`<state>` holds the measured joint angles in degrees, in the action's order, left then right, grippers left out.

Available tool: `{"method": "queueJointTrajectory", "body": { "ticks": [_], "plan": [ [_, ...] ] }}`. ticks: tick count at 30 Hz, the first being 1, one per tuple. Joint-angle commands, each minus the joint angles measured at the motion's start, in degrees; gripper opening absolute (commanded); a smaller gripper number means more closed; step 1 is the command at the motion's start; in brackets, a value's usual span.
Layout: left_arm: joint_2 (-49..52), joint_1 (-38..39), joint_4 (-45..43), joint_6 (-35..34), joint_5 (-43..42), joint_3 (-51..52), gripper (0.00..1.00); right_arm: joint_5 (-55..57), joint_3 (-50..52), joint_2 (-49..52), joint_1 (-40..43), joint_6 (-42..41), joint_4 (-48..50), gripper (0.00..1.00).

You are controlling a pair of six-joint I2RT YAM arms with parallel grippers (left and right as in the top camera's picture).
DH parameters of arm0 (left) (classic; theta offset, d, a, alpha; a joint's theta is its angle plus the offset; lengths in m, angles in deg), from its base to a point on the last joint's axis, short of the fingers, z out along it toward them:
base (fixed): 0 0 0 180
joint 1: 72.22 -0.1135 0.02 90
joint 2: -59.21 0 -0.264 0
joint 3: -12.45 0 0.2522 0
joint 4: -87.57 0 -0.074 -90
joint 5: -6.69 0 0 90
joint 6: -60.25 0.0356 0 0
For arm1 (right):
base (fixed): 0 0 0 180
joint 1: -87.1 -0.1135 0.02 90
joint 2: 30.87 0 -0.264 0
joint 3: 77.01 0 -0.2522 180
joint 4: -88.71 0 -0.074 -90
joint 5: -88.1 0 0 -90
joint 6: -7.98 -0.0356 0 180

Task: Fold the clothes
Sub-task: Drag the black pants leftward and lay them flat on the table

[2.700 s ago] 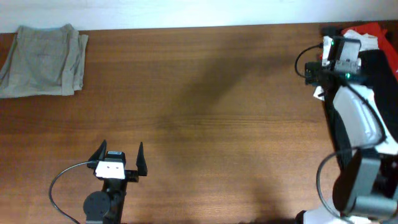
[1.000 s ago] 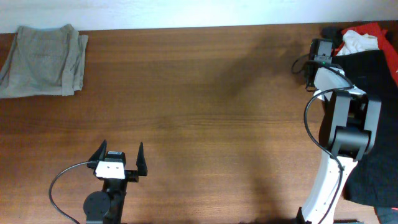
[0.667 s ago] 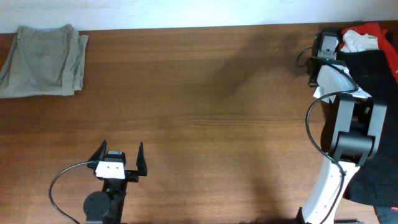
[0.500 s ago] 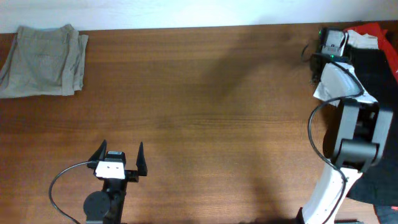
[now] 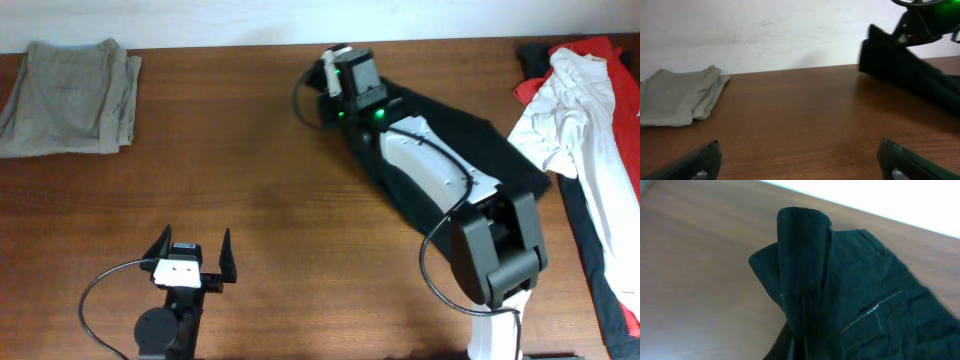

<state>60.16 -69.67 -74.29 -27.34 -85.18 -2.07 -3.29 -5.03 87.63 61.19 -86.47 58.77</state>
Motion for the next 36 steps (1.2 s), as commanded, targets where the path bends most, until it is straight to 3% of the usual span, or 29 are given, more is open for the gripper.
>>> {"method": "queueJointTrajectory", "body": {
  "ticks": [1,6,11,14,15,16,18,21,23,24,26,27,30,33,36],
  "plan": [
    [-0.3,-0.3,0.3,0.7,0.0,0.2,0.99,-9.4,-1.3,-1.9,-3.0,-6.0,0.3,0.04],
    [-0.3,-0.3,0.3,0.7,0.0,0.2,0.99,-10.6,-1.3,0.5,-7.9,-8.7,-0.7,0.04],
    [-0.3,-0.3,0.3,0.7,0.0,0.2,0.99,-19.7,-1.2,1.8,-12.5,-9.6,0.7,0.04],
    [-0.3,-0.3,0.3,0.7,0.0,0.2,0.99,-19.1,-1.2,1.8,-19.3,-9.6,0.2,0.05],
    [-0.3,-0.3,0.3,0.7,0.0,0.2,0.99,-17.7,-1.2,1.8,-20.5,-9.6,0.3,0.22],
    [-0.3,-0.3,0.3,0.7,0.0,0.2,0.99,-12.2,-1.2,1.8,-21.3,-9.6,-0.1,0.66],
    [-0.3,-0.3,0.3,0.7,0.0,0.2,0.99,-10.7,-1.2,1.6,-20.0,-9.6,-0.6,0.75],
    [-0.3,-0.3,0.3,0.7,0.0,0.2,0.99,-10.3,-1.3,-1.4,-11.0,-9.6,-3.6,0.79],
    [-0.3,-0.3,0.3,0.7,0.0,0.2,0.99,-10.6,-1.3,-4.0,0.9,-9.6,-10.1,0.95],
    [-0.3,-0.3,0.3,0.7,0.0,0.2,0.99,-11.1,-1.3,-4.4,6.0,-9.6,-15.3,0.99],
    [-0.3,-0.3,0.3,0.7,0.0,0.2,0.99,-11.6,-1.3,-4.3,13.2,-9.6,-27.4,0.99],
    [-0.3,-0.3,0.3,0.7,0.0,0.2,0.99,-9.5,-1.0,-4.2,17.0,-9.6,-33.9,0.9],
    [-0.3,-0.3,0.3,0.7,0.0,0.2,0.99,-1.3,-0.8,-4.0,24.6,-14.3,-44.0,1.0],
    [-0.3,-0.3,0.3,0.7,0.0,0.2,0.99,-1.4,3.9,-3.6,27.9,-13.3,-44.0,0.99],
    [-0.3,-0.3,0.3,0.7,0.0,0.2,0.99,-1.4,11.3,-3.6,27.9,-13.0,-37.0,0.95]
  ]
}}
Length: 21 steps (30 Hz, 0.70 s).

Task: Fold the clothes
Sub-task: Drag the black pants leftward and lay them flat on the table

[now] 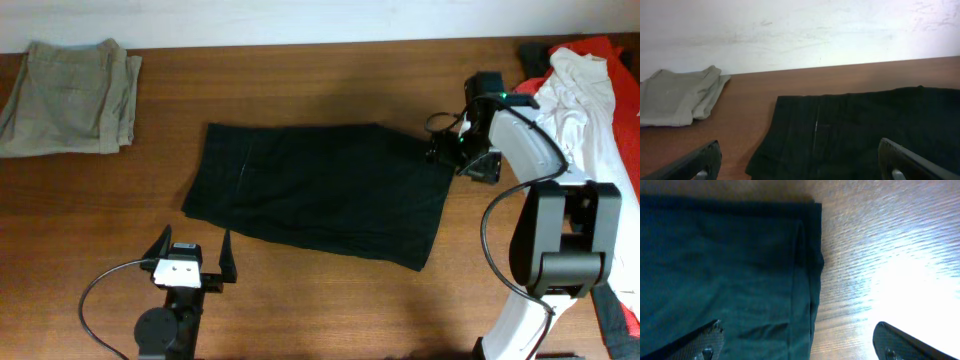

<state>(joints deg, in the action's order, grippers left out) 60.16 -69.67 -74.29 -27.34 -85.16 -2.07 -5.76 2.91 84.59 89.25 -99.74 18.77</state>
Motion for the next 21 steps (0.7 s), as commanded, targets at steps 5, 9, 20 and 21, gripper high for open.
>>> {"method": "queueJointTrajectory", "body": {
  "ticks": [5,9,20,21],
  "plan": [
    [-0.3,-0.3,0.3,0.7,0.0,0.2,0.99,-3.3,8.7,-0.5,-0.3,0.3,12.3,0.88],
    [-0.3,-0.3,0.3,0.7,0.0,0.2,0.99,-3.2,10.7,-0.5,-0.3,0.3,17.7,0.58],
    [-0.3,-0.3,0.3,0.7,0.0,0.2,0.99,-3.2,10.7,-0.5,-0.2,-2.3,48.0,0.05],
    [-0.3,-0.3,0.3,0.7,0.0,0.2,0.99,-3.1,10.7,-0.5,-0.2,-2.3,50.0,0.08]
  ]
}}
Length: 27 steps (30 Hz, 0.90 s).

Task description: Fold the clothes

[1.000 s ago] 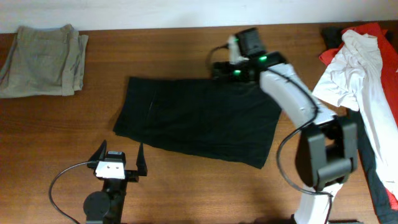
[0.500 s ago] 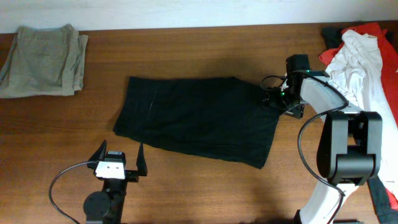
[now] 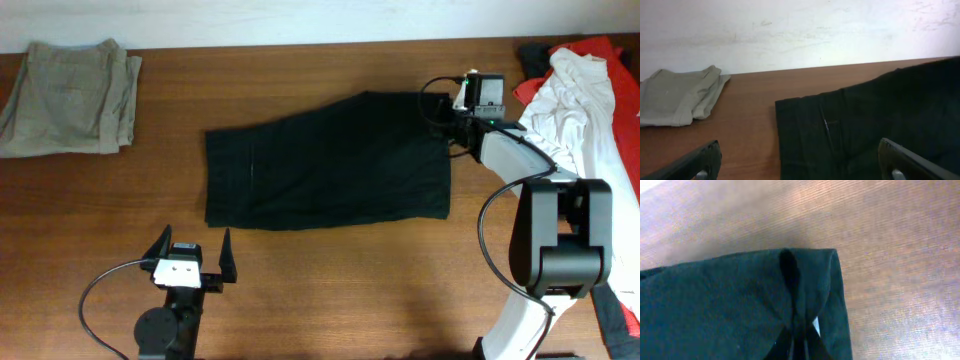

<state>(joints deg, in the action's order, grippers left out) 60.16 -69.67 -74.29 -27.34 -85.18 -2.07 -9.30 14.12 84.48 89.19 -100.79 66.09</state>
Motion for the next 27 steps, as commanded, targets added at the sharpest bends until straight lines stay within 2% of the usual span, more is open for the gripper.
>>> {"method": "queueJointTrajectory", "body": {
  "ticks": [1,2,3,7,10,14,20,21,23,25,27],
  "plan": [
    [-0.3,-0.3,0.3,0.7,0.0,0.2,0.99,0.3,-0.5,-0.4,-0.1,-1.3,3.3,0.37],
    [-0.3,-0.3,0.3,0.7,0.0,0.2,0.99,0.3,-0.5,-0.4,-0.1,-1.3,2.9,0.9],
    [-0.3,-0.3,0.3,0.7,0.0,0.2,0.99,0.3,-0.5,-0.4,-0.1,-1.3,1.6,0.99],
    [-0.3,-0.3,0.3,0.7,0.0,0.2,0.99,0.3,-1.7,-1.9,0.9,-1.9,-4.4,0.99],
    [-0.3,-0.3,0.3,0.7,0.0,0.2,0.99,0.1,-6.7,-5.4,6.8,-1.9,-11.5,0.99],
    [-0.3,-0.3,0.3,0.7,0.0,0.2,0.99,0.2,-7.6,-5.5,14.0,-1.9,-11.6,0.99],
    [-0.3,-0.3,0.4,0.7,0.8,0.2,0.99,0.3,-7.6,-5.5,14.4,-1.9,-11.5,0.99],
    [-0.3,-0.3,-2.4,0.4,0.6,0.2,0.99,0.3,-7.6,-5.5,14.4,-1.9,-11.5,0.98],
    [-0.3,-0.3,-14.3,0.4,-2.4,0.2,0.99,0.3,-7.6,-5.5,14.4,-1.9,-11.5,0.98],
    [-0.3,-0.3,-20.4,0.5,-2.4,0.1,0.99,0.3,-7.6,-5.5,14.4,-1.9,-11.5,0.99],
    [0.1,-0.3,-22.1,0.5,-0.5,-1.4,0.99,0.3,-7.6,-5.5,14.4,-1.9,-11.5,0.99]
  ]
}}
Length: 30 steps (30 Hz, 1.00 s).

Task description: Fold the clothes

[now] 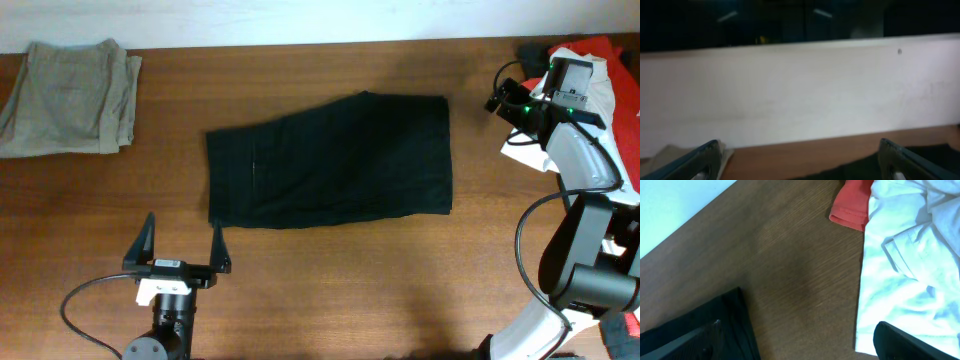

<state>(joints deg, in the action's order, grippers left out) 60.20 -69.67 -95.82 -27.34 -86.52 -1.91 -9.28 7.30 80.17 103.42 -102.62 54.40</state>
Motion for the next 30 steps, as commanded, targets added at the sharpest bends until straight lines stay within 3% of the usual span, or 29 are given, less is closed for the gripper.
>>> {"method": "queueJointTrajectory", "body": {
  "ticks": [1,4,7,9,13,15,18,19,21,22,26,30],
  "plan": [
    [2.4,-0.3,-0.6,2.1,2.6,-4.4,0.99,0.3,-0.7,-1.2,0.2,0.0,0.2,0.99],
    [20.7,-0.3,1.6,8.0,4.8,-19.7,0.99,0.3,-0.7,-1.2,0.2,0.0,0.2,0.99],
    [49.7,-0.3,25.1,8.0,2.5,-48.3,0.99,0.3,-0.7,-1.2,0.2,0.0,0.2,0.98],
    [67.3,-0.3,42.5,8.0,-5.2,-66.7,0.99,0.3,-0.7,-1.2,0.2,0.0,0.2,0.99],
    [89.5,-0.3,65.1,8.0,-9.3,-93.4,0.99,0.3,-0.7,-1.2,0.2,0.0,0.2,0.99],
    [94.7,-0.2,67.0,8.0,-9.7,-95.1,0.99,0.3,-0.7,-1.2,0.2,0.0,0.2,0.99],
    [102.5,-3.0,63.7,-6.8,-5.2,-95.1,0.99,0.3,-0.7,-1.2,0.2,0.0,0.2,0.99],
    [104.4,-6.8,64.1,-10.6,-10.2,-95.1,0.99,0.3,-0.7,-1.2,0.2,0.0,0.2,0.99],
    [106.9,-13.4,64.5,-10.6,-26.0,-95.1,0.99,0.3,-0.7,-1.2,0.2,0.0,0.2,0.99],
    [108.1,-15.2,66.0,-10.5,-27.6,-95.1,0.99,0.3,-0.7,-1.2,0.2,0.0,0.2,0.99],
    [116.2,-13.6,74.3,-6.6,-29.0,-95.1,0.99,0.3,-0.7,-1.2,0.2,0.0,0.2,0.99],
    [123.8,-13.8,75.0,-2.6,-25.5,-95.1,0.99,0.3,-0.7,-1.2,0.2,0.0,0.2,0.99]
  ]
}}
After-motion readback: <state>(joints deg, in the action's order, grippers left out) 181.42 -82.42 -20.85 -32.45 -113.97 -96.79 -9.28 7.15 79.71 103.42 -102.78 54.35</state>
